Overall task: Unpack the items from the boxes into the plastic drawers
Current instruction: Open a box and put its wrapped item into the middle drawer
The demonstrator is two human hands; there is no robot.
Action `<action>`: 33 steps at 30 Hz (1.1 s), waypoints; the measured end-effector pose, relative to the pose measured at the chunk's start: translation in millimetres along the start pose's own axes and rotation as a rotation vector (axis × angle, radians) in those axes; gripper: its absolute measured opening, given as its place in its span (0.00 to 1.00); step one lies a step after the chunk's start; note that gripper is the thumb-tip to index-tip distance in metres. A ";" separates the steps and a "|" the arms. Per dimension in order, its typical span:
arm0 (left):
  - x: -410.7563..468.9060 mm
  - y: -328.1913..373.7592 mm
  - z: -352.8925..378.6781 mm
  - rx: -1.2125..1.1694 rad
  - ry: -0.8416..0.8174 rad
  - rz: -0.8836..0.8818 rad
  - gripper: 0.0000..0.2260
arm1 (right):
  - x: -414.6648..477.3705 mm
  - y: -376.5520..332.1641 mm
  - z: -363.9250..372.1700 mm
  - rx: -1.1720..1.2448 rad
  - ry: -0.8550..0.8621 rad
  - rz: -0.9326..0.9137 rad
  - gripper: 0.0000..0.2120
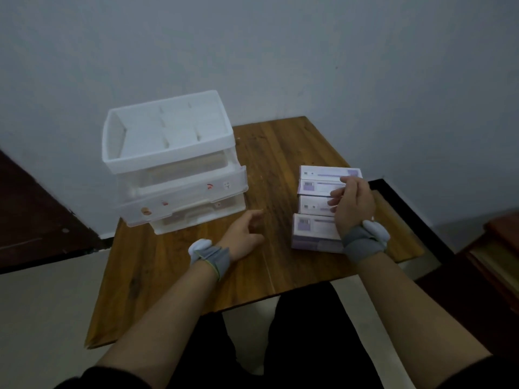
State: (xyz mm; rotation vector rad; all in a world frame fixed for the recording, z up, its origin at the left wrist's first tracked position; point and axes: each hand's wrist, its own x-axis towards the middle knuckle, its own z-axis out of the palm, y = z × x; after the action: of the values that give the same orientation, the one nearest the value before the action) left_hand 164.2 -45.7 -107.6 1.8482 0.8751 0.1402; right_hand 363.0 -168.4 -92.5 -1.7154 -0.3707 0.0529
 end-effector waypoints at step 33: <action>-88.8 -65.2 -36.6 -0.231 0.413 0.057 0.30 | -58.8 -13.5 21.4 -0.035 -0.753 0.207 0.17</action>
State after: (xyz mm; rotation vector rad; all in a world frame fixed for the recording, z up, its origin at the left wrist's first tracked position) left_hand 49.8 -60.6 -120.3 1.6515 1.0385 0.6504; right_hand 299.3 -162.3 -93.6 -1.7143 -0.7431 0.8624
